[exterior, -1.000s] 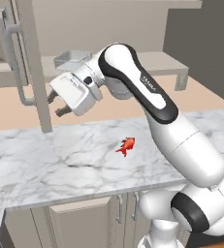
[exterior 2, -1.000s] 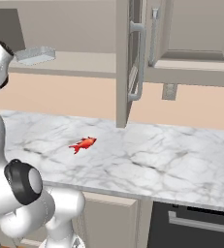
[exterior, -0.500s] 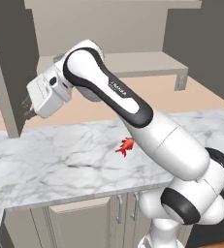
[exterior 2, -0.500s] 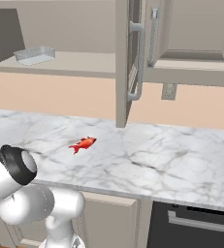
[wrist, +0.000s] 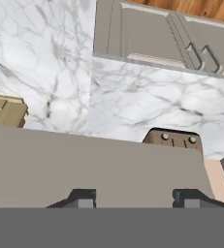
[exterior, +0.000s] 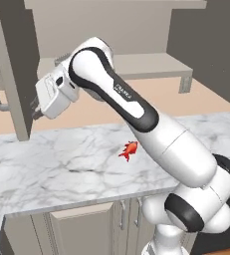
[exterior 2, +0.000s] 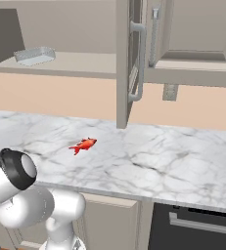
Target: Retrieve the tupperware from the cabinet, then place the raw meat into the tupperware to avoid contamination.
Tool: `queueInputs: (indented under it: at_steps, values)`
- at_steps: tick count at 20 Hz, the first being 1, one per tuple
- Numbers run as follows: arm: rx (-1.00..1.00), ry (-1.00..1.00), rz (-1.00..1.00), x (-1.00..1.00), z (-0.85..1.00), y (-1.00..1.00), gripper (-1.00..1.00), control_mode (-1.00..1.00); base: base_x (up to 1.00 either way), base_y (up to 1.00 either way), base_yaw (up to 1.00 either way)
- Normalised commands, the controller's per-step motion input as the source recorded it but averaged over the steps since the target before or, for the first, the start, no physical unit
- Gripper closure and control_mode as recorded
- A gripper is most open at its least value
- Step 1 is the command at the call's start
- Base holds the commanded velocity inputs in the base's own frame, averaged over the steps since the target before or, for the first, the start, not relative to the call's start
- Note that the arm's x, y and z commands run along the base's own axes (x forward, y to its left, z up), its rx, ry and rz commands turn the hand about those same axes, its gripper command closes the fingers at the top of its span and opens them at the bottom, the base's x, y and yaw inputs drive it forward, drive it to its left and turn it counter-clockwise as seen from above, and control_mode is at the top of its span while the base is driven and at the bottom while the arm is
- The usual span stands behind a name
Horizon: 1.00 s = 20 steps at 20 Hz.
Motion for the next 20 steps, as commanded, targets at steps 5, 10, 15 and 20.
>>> queueInputs:
  at_steps: [5, 10, 15, 20]
  values:
    - [-0.03, -0.05, 0.01, 0.21, -0.05, -0.73, -1.00, -1.00, 0.00, 0.00, 0.00]
    - [-0.08, -0.02, 0.08, 0.62, -0.26, -0.72, -1.00, -1.00, 0.00, 0.00, 0.00]
    - [-0.08, -0.13, 0.18, 0.67, -0.10, -0.45, -1.00, -1.00, 0.00, 0.00, 0.00]
    - [-0.38, -0.45, 0.09, 0.08, -0.12, -0.16, -1.00, -1.00, 0.00, 0.00, 0.00]
